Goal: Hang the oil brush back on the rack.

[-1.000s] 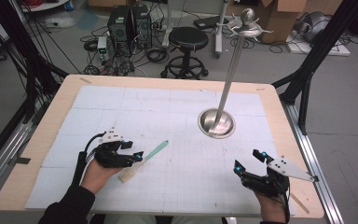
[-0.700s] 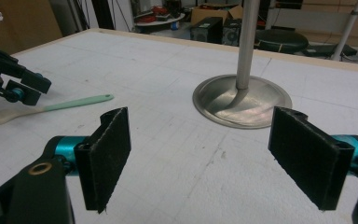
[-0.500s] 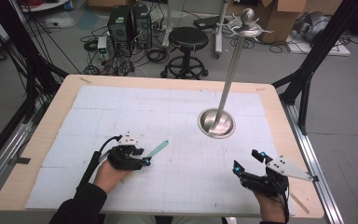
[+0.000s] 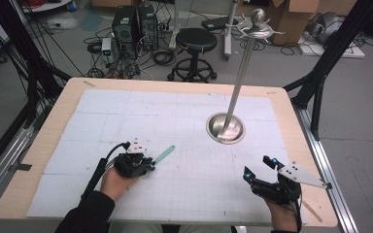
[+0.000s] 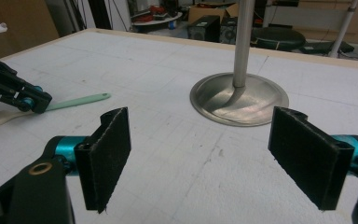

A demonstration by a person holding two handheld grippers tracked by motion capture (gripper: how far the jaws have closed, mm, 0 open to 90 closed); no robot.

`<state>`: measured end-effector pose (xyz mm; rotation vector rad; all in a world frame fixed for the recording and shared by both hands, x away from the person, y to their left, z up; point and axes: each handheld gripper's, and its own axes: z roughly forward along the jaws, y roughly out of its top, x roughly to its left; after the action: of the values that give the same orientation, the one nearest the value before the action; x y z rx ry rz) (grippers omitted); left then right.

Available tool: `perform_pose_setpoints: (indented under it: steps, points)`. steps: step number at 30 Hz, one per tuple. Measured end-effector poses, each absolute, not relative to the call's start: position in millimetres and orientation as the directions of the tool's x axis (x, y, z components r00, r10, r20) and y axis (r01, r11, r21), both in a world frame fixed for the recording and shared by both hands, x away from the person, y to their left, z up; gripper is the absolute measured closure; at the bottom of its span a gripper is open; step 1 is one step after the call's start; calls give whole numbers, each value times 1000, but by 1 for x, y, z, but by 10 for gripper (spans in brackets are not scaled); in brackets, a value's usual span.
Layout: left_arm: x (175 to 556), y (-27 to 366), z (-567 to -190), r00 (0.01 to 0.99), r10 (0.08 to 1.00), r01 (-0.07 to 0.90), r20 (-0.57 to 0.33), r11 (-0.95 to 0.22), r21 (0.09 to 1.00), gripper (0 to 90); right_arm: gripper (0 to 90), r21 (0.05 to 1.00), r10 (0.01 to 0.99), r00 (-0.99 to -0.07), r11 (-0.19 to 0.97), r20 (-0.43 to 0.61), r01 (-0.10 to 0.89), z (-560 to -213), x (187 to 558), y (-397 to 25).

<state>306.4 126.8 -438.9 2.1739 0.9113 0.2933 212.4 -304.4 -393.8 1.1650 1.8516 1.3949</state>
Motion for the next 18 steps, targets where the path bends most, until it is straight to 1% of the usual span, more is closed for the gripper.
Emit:
perform_pose_setpoints:
  steps: [1, 11, 18]
  points:
    - [306, 127, -439, 718, 692, 522, -72, -468, 713, 801, 195, 945, 874, -480, 92, 74, 314, -394, 212, -304]
    - [309, 128, -438, 703, 702, 554, -114, -440, 707, 811, 195, 944, 876, -475, 86, 81, 320, -394, 212, -305]
    - [307, 131, -437, 708, 696, 550, -117, -440, 710, 814, 195, 943, 877, -473, 84, 84, 324, -394, 212, -305]
